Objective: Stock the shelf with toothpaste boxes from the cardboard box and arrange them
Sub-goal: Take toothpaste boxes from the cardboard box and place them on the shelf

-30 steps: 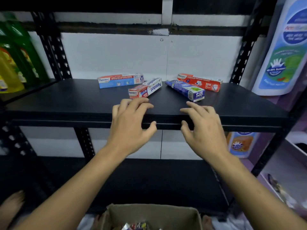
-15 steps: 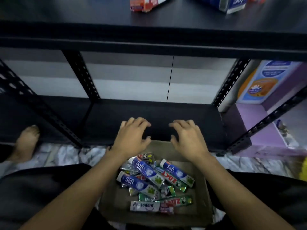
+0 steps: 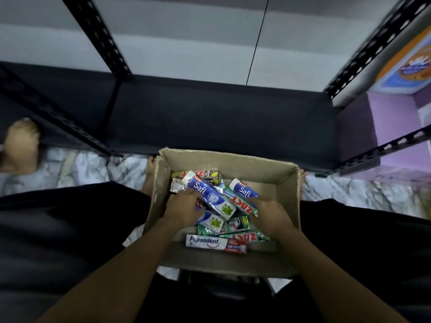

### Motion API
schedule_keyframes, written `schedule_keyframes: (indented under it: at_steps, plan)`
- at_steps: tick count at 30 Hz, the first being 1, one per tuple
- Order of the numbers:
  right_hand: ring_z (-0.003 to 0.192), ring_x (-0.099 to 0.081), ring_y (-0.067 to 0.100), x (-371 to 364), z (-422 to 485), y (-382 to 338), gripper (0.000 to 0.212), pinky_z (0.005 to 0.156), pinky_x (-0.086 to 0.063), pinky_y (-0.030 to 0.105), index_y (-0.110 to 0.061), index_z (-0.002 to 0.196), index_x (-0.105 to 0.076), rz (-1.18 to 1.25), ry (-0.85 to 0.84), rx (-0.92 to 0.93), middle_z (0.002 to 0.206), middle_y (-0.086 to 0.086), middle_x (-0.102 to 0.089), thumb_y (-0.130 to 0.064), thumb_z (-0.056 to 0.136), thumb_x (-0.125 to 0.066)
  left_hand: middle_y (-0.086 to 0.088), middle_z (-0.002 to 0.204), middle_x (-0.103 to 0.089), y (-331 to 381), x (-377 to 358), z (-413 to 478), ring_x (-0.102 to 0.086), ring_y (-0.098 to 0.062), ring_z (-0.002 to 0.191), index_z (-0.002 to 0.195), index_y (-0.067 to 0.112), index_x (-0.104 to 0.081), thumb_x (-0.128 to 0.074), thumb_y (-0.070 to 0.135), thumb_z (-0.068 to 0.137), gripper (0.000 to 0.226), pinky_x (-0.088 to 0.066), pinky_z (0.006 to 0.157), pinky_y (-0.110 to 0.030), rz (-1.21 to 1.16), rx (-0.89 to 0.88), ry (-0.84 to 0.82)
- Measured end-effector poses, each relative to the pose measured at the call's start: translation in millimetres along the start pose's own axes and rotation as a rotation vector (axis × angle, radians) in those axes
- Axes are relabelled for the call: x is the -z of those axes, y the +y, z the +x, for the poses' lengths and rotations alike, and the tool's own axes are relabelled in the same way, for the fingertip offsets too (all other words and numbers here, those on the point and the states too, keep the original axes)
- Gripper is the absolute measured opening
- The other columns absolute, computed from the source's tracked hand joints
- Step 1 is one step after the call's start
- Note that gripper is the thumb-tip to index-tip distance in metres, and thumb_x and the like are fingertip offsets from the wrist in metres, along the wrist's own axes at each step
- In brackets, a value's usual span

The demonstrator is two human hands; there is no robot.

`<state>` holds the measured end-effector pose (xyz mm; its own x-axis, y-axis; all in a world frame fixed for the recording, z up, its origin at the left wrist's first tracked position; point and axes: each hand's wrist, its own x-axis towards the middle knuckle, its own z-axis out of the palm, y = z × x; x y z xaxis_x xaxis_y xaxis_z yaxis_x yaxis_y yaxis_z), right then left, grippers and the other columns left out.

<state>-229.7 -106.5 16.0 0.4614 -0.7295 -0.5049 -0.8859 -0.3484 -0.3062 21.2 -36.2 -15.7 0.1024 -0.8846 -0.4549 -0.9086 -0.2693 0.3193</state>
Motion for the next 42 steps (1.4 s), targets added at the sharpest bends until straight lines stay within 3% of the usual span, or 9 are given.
schedule_keyframes:
  at_steps: [4, 11, 15, 20, 26, 31, 36, 39, 42]
  plan:
    - [0.110, -0.061, 0.024, -19, 8, 5, 0.051, 0.087, -0.055, 0.038, -0.024, 0.136, -0.053, 0.096, -0.074, -0.025, 0.129, 0.005, -0.062, -0.031, 0.086, -0.064, -0.001, 0.117, -0.062, -17, -17, 8, -0.059, -0.024, 0.108, 0.113, 0.023, -0.066, -0.072, 0.041, 0.077, 0.041, -0.046, 0.087, -0.032, -0.056, 0.101, -0.004]
    - [0.118, -0.057, 0.020, -36, 29, -2, 0.059, 0.094, -0.052, 0.037, -0.022, 0.143, -0.046, 0.316, -0.205, -0.085, 0.136, 0.003, -0.057, -0.033, 0.089, -0.068, -0.009, 0.136, -0.047, -28, -44, 12, -0.041, -0.028, 0.126, 0.126, 0.012, -0.056, -0.077, 0.030, 0.075, 0.057, -0.042, 0.102, -0.040, -0.197, 0.288, 0.059]
    - [0.127, -0.051, 0.021, -41, 45, -15, 0.065, 0.100, -0.044, 0.032, -0.020, 0.146, -0.042, 0.365, -0.219, -0.080, 0.143, 0.003, -0.052, -0.032, 0.088, -0.069, -0.011, 0.143, -0.036, -29, -53, 9, -0.031, -0.030, 0.134, 0.130, 0.013, -0.050, -0.079, 0.036, 0.070, 0.071, -0.037, 0.109, -0.043, -0.207, 0.334, 0.101]
    - [0.123, -0.054, 0.021, -55, 55, -27, 0.073, 0.098, -0.048, 0.034, -0.023, 0.148, -0.035, 0.416, -0.274, -0.134, 0.142, 0.002, -0.052, -0.034, 0.086, -0.071, -0.012, 0.160, -0.013, -32, -57, 9, -0.024, -0.032, 0.143, 0.140, 0.013, -0.040, -0.081, 0.030, 0.071, 0.083, -0.030, 0.115, -0.039, -0.315, 0.413, 0.112]
    - [0.127, -0.048, 0.026, -69, 61, -30, 0.076, 0.101, -0.044, 0.036, -0.021, 0.146, -0.037, 0.396, -0.260, -0.175, 0.143, 0.009, -0.045, -0.038, 0.081, -0.075, -0.013, 0.154, -0.027, -35, -51, 11, -0.044, -0.034, 0.130, 0.131, 0.013, -0.046, -0.082, 0.023, 0.066, 0.074, -0.042, 0.106, -0.040, -0.354, 0.424, 0.137]
    - [0.104, -0.052, 0.018, -71, 62, -25, 0.053, 0.083, -0.042, 0.027, -0.017, 0.129, -0.053, 0.393, -0.296, -0.225, 0.129, 0.006, -0.053, -0.037, 0.083, -0.074, -0.013, 0.146, -0.036, -26, -50, 5, -0.045, -0.035, 0.122, 0.132, 0.014, -0.049, -0.079, 0.021, 0.071, 0.069, -0.039, 0.105, -0.040, -0.182, 0.377, 0.122]
    - [0.110, -0.059, 0.023, -58, 61, -9, 0.051, 0.089, -0.052, 0.036, -0.019, 0.138, -0.043, 0.472, -0.324, -0.347, 0.131, 0.007, -0.057, -0.021, 0.092, -0.064, -0.011, 0.125, -0.064, -21, -56, 1, -0.060, -0.028, 0.113, 0.117, 0.021, -0.068, -0.066, 0.010, 0.085, 0.034, -0.047, 0.092, -0.027, -0.266, 0.306, -0.064]
    - [0.115, -0.058, 0.026, -49, 56, 3, 0.056, 0.091, -0.054, 0.042, -0.023, 0.145, -0.035, 0.446, -0.404, -0.358, 0.137, 0.009, -0.051, -0.019, 0.094, -0.059, -0.008, 0.137, -0.056, -13, -65, -2, -0.054, -0.025, 0.123, 0.125, 0.019, -0.065, -0.071, 0.011, 0.086, 0.041, -0.042, 0.103, -0.027, -0.271, 0.225, -0.216]
    - [0.121, -0.054, 0.028, -45, 49, 9, 0.055, 0.092, -0.052, 0.038, -0.020, 0.147, -0.033, 0.448, -0.420, -0.345, 0.141, 0.011, -0.047, -0.016, 0.096, -0.055, -0.006, 0.144, -0.048, -8, -72, -6, -0.045, -0.026, 0.130, 0.136, 0.020, -0.056, -0.074, 0.021, 0.084, 0.055, -0.036, 0.112, -0.035, -0.160, 0.164, -0.229]
